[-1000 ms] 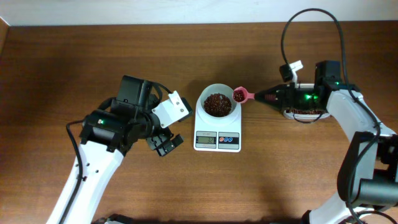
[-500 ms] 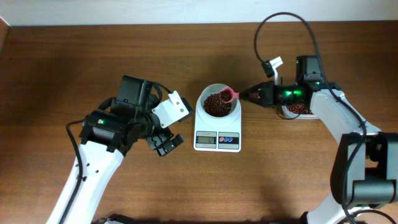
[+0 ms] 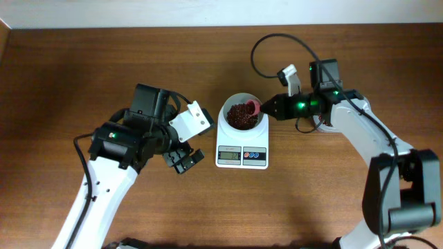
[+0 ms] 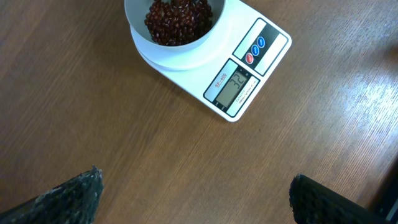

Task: Scoop and weigh 50g on scale
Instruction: 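Carry the filled scoop over the white bowl with the right gripper, then tilt the scoop to pour beans into the white bowl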

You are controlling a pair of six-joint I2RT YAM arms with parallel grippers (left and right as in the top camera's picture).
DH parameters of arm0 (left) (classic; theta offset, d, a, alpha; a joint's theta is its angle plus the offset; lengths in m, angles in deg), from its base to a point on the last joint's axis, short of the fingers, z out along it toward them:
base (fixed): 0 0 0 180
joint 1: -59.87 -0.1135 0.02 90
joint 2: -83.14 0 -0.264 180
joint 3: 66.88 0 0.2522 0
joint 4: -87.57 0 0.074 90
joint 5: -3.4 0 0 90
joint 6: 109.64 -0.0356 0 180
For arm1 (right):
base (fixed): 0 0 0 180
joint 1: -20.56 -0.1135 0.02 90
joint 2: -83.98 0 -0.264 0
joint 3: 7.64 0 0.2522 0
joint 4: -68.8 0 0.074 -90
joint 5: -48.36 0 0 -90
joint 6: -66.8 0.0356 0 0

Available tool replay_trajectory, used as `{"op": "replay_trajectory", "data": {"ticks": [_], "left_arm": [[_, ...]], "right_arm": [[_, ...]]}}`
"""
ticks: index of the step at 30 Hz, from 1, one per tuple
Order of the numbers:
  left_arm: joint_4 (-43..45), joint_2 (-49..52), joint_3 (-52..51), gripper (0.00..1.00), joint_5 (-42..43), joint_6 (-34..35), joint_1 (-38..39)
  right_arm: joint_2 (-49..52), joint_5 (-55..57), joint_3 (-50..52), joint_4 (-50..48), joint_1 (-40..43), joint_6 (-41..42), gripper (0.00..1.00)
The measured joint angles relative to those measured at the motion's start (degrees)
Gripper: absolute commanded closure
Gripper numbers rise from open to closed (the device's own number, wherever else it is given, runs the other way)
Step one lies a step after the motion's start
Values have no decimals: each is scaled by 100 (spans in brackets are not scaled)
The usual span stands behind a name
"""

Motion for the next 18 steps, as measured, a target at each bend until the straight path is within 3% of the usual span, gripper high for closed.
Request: {"op": "replay_trajectory", "data": {"ticks": [8,18], "left_arm": [[2,0,0,1,0,2,0],[2,0,0,1,0,2,0]], "right_arm": [[-710,1425,-494,831,-612,-396,96],[-730,2844,-1165,1711,-1255,-743,96]]}}
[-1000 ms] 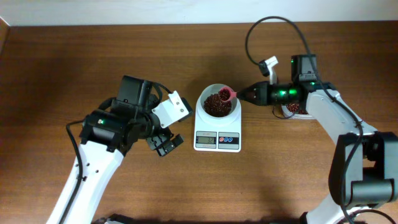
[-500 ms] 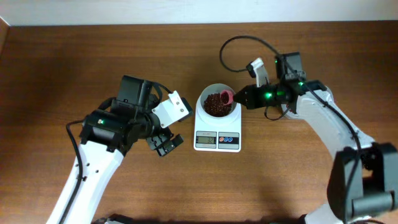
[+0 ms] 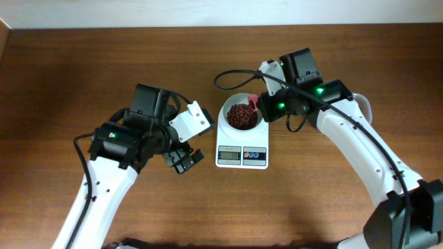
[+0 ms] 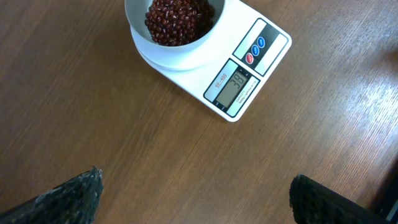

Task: Scoop and weigh 50g on scale
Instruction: 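Tilt the scoop to pour beans into the white bowl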

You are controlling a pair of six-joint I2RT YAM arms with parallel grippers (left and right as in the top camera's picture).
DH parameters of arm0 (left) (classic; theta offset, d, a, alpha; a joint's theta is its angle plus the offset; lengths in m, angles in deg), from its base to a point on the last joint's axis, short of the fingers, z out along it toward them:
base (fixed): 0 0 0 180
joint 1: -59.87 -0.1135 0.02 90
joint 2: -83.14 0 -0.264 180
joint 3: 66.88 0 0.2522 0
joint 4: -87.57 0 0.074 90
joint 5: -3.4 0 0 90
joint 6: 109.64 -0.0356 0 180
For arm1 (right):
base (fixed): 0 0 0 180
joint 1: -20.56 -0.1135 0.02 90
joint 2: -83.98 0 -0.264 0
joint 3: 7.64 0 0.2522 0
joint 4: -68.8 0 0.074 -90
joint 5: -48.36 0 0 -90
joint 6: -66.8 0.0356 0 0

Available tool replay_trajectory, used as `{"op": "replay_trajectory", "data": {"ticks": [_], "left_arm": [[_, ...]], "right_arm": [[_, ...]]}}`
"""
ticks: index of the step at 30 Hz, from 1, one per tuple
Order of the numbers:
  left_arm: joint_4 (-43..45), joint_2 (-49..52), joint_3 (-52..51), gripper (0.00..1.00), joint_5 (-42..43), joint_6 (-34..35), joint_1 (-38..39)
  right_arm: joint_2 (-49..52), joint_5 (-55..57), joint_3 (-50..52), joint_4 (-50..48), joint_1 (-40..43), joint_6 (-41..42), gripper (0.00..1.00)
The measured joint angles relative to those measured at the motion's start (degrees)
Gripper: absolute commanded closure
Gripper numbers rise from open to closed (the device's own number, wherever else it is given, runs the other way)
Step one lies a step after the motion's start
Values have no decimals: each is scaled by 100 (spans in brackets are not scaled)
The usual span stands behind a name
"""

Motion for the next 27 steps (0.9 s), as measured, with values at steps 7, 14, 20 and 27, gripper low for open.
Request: {"op": "replay_trajectory", "data": {"ticks": [7,14,20,27], "left_arm": [[0,0,0,1,0,-2,0],[0,0,0,1,0,-2,0],[0,0,0,1,0,-2,0],[0,0,0,1,0,-2,0]], "right_arm": [[-2,0,-122,262,-52,-219,96],[-2,249,-122,219,-59,-380,96],[0,319,-122,114,-122,-684,96],[0,24,-122,114,-120,-841,96]]}}
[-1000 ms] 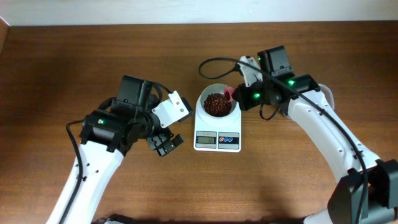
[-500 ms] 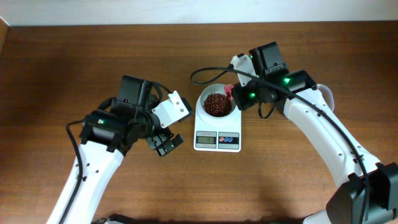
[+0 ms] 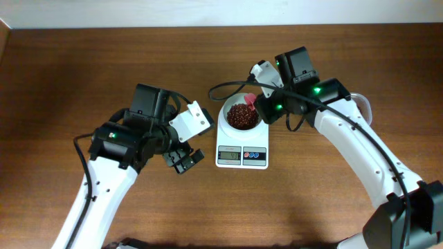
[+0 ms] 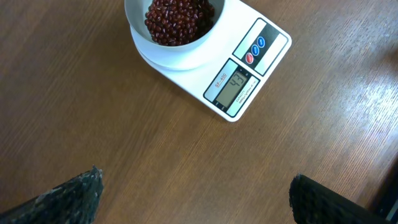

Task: Scoop and weigh 50g on scale
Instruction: 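Tilt the scoop to pour beans into the white bowl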

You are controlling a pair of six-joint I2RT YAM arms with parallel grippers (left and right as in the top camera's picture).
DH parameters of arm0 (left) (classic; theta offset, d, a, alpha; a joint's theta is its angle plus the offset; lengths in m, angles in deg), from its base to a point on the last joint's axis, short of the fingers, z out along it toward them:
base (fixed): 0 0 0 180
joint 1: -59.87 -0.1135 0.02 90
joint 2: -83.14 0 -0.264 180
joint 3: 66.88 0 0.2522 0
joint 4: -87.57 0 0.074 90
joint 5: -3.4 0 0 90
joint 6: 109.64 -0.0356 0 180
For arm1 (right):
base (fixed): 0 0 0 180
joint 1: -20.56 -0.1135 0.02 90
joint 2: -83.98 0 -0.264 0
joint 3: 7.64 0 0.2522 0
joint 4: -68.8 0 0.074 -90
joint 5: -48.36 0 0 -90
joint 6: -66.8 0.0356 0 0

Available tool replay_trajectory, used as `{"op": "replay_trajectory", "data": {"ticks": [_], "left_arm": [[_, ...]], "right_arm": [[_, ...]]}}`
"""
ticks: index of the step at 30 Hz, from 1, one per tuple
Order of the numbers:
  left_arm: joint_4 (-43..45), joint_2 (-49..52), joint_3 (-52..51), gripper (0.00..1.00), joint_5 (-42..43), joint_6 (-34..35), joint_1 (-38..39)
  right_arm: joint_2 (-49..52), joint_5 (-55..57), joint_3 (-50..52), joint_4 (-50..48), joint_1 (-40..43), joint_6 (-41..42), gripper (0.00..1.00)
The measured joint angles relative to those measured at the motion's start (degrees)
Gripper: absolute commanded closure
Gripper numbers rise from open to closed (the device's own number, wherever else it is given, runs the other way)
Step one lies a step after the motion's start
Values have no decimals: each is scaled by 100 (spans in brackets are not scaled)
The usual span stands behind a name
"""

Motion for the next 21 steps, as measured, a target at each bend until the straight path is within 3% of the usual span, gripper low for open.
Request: {"op": "replay_trajectory", "data": {"ticks": [6,21], "left_arm": [[-2,0,0,1,0,2,0],[-2,0,0,1,0,0,0]], "right_arm": [[0,-573,0,0,164,-31,96],[22,1113,-96,-37,-664,-247,96]]}}
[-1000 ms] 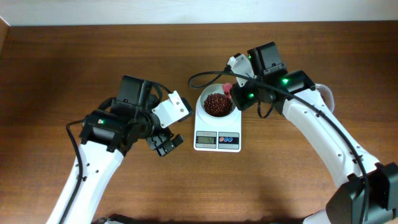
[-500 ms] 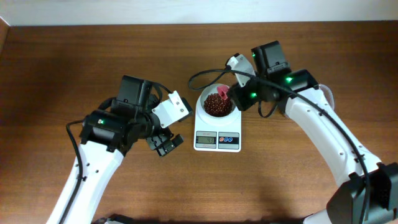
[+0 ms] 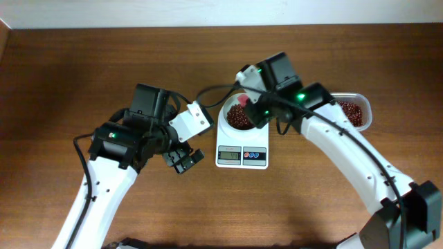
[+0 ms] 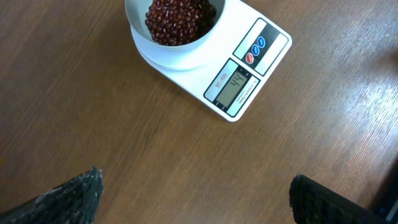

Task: Scoop and weigh 50g on scale
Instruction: 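Tilt the scoop to pour beans into the white bowl, then move the empty scoop back over the bean tub with the right gripper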

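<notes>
A white scale (image 3: pixel 242 153) (image 4: pixel 249 56) stands mid-table with a white bowl (image 3: pixel 226 124) (image 4: pixel 186 53) of dark red beans (image 3: pixel 237 117) (image 4: pixel 179 18) on it. Its display (image 4: pixel 235 84) reads about 44. My right gripper (image 3: pixel 250 108) hangs over the bowl's far right side, shut on a pink scoop (image 3: pixel 243 99), mostly hidden under the wrist. Left of the scale, my left gripper (image 3: pixel 184 160) (image 4: pixel 196 202) is open above bare wood, holding nothing.
A clear tub of red beans (image 3: pixel 351 111) sits to the right of the scale behind the right arm. The right arm's cable (image 3: pixel 208 91) loops over the table behind the bowl. Brown wooden table (image 3: pixel 62 83) all round.
The right wrist has moved left, further over the bowl, and the bean tub at the right now shows. The display went from about 43 to 44. The left arm is still.
The scoop was at the bowl's right rim with the display near 32. It then read about 38, then 43, with the right wrist closer over the bowl each time. Now it reads about 44, and the left arm never moved.
</notes>
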You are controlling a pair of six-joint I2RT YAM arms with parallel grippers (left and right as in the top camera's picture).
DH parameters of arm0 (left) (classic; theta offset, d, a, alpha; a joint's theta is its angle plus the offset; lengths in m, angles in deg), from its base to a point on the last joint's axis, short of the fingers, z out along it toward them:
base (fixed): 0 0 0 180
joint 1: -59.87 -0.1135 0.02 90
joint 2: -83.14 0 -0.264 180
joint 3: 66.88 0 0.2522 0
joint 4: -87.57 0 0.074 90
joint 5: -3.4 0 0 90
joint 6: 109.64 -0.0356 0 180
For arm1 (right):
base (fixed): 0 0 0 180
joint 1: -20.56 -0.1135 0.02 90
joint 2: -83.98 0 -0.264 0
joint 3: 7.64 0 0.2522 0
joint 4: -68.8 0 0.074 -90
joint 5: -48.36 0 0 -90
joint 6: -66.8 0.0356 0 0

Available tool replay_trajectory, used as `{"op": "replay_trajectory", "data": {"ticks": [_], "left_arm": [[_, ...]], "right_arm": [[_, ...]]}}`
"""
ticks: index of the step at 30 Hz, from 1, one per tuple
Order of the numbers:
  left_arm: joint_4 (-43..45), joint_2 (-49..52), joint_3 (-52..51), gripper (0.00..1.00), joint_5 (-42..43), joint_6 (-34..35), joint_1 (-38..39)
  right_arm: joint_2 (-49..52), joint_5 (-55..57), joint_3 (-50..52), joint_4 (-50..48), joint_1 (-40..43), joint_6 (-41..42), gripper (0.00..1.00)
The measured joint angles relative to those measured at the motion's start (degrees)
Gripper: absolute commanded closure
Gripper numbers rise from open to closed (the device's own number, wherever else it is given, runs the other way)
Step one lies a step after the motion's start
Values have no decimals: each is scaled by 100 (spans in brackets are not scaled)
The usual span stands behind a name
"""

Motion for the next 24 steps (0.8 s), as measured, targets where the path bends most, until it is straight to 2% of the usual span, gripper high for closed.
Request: {"op": "replay_trajectory", "data": {"ticks": [3,11,18,20,24], "left_arm": [[0,0,0,1,0,0,-2],[2,0,0,1,0,0,0],[2,0,0,1,0,0,-2],[2,0,0,1,0,2,-2],[2,0,0,1,0,2,0]], "right_arm": [[0,645,-11,-122,-57,2,96],[-13,35,-356,188,203,435,96],[-765,-317,-715,1156,2144,1132,96],[-807,-498,-726,1547,2824,1307,96],[-804,-1082,-723,1884,3604,1576,96]]}}
